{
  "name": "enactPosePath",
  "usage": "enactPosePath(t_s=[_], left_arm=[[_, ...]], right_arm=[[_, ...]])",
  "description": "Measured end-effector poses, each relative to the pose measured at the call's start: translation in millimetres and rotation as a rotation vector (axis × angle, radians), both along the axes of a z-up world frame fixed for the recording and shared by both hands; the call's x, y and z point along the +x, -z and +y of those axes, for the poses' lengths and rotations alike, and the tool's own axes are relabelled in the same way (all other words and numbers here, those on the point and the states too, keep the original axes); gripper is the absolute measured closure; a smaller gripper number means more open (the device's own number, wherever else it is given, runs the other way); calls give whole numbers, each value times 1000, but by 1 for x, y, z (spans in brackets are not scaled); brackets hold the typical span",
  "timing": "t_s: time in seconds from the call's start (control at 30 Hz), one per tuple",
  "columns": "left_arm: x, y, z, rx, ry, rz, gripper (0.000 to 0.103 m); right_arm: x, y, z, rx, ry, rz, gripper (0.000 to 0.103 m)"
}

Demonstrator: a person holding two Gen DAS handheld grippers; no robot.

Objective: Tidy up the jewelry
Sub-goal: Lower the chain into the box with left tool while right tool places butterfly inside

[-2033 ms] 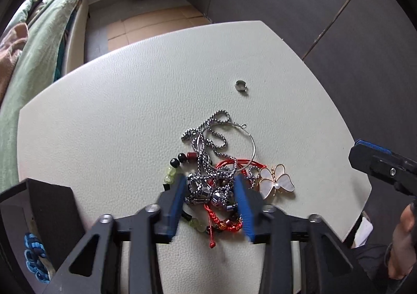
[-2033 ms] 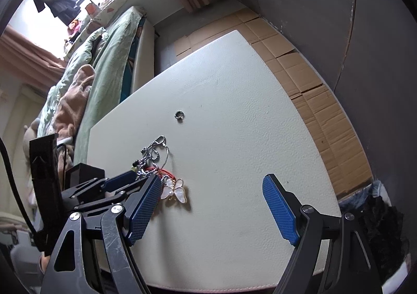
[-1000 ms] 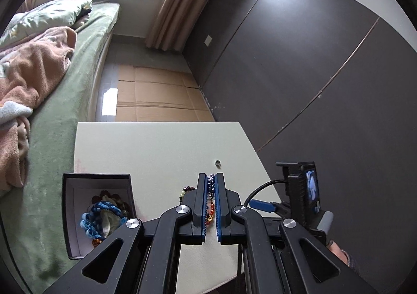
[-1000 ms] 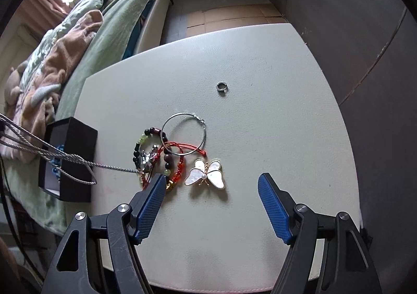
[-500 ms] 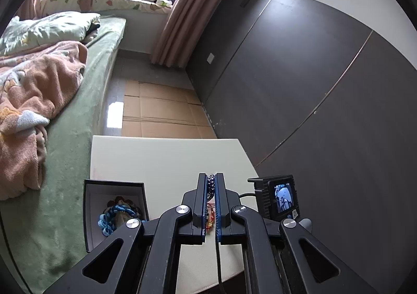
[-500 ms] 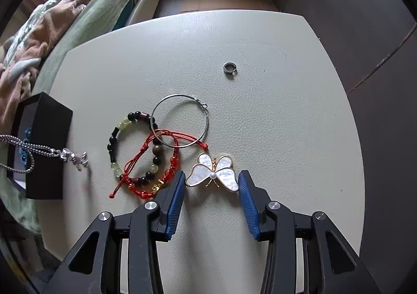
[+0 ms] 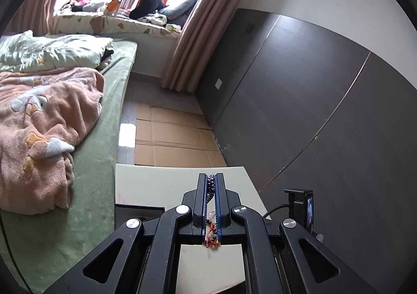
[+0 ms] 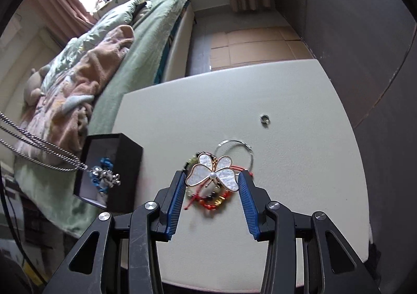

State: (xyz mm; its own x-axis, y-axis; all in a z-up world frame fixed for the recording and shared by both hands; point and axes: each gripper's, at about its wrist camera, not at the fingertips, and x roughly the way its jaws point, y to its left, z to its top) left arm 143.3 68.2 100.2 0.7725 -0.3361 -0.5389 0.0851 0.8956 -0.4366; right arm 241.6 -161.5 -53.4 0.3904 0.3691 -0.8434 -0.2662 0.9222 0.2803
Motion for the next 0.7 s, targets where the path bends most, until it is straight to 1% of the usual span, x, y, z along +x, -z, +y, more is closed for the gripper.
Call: enactPosePath(t_s=[0.13,0.2,0.3,0.47,0.53,0.7], left_arm=[[-6,-2,10,5,-21,-21,98],[-7,3,15,5,-32,-22,98],[-3,15,25,-18,-40,-3,98],[4,30,45,-51,-75,16,98],[6,34,54,-78,-86,20,98],[9,36,64,-106,-96,17,98]], right_arm=[[-12,-24,20,85,-50,-61,61],[-19,-35,30,121,-75,-90,61],[-27,-44,45,161,-107,-116,61],[-37,-43,64,182,-136,-118,61],[-38,-40,69,178,-145,-113,61],[-40,-36,83,182,-179,-117,61]])
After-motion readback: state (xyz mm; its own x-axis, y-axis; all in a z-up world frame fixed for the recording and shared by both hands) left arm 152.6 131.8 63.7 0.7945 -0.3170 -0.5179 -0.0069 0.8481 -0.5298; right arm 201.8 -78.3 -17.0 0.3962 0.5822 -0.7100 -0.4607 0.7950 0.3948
